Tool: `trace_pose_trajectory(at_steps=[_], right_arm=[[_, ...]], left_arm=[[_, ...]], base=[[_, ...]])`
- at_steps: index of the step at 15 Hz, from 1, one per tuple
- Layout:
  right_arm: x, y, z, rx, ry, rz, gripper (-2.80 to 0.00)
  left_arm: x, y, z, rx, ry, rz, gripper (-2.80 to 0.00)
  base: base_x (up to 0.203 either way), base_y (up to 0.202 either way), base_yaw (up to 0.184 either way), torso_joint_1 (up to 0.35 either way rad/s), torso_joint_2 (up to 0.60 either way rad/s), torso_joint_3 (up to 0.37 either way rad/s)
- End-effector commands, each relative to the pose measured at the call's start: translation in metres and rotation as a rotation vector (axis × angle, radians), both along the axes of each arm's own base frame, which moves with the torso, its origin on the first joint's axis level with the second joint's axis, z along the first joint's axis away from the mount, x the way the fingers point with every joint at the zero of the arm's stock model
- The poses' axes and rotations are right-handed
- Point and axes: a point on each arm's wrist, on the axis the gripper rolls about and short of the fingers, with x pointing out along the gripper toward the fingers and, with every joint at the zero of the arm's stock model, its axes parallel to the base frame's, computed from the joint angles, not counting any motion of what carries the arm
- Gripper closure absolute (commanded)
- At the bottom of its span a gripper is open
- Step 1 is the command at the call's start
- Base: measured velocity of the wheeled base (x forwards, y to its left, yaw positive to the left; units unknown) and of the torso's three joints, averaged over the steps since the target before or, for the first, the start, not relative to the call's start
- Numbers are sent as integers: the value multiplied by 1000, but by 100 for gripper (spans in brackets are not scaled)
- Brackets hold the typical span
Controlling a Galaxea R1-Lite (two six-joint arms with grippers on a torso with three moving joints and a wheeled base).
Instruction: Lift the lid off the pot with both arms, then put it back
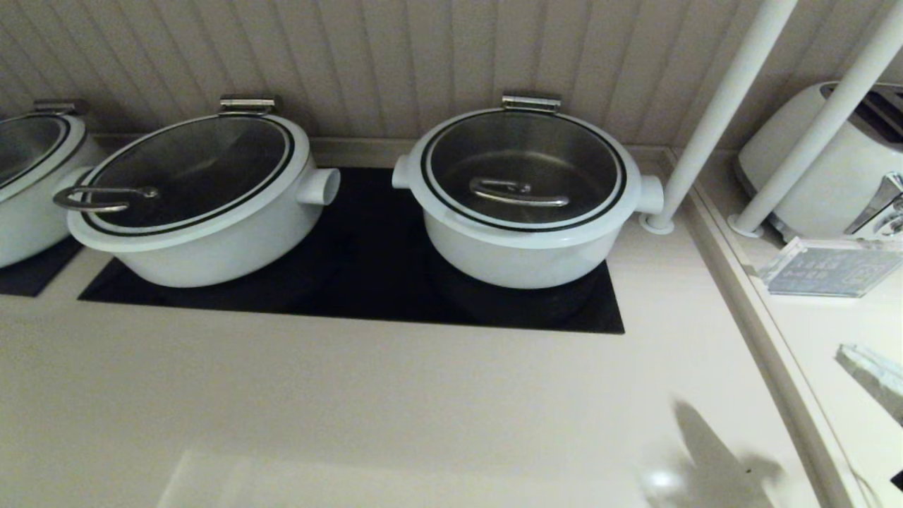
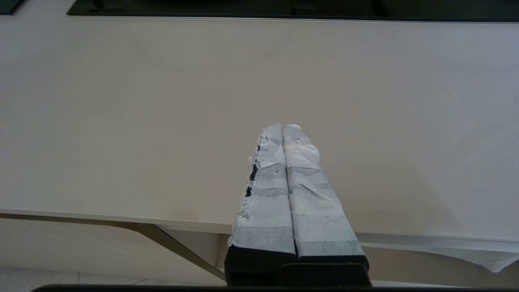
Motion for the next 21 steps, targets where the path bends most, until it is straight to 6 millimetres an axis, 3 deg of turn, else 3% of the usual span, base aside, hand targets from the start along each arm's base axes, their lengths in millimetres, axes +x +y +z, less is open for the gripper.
trace_pose_trajectory(at_steps=[1, 9, 12, 17, 21], right_arm=[[-24, 0, -1, -4, -29, -53, 0], [-88, 0, -55, 1, 155, -258, 0], [-98, -1, -68, -4, 184, -293, 0], [-112, -1, -75, 28, 62, -265, 0], [-113, -1, -77, 87, 73, -265, 0]], left_arm=[[0, 0, 0, 0, -1, -1, 0], [0, 0, 0, 0, -1, -2, 0], [0, 0, 0, 0, -1, 0, 0], [0, 0, 0, 0, -1, 0, 0], [0, 0, 0, 0, -1, -1, 0]], base=[[0, 0, 0, 0, 0, 0], [0, 0, 0, 0, 0, 0], [0, 0, 0, 0, 0, 0], [0, 0, 0, 0, 0, 0], [0, 0, 0, 0, 0, 0]])
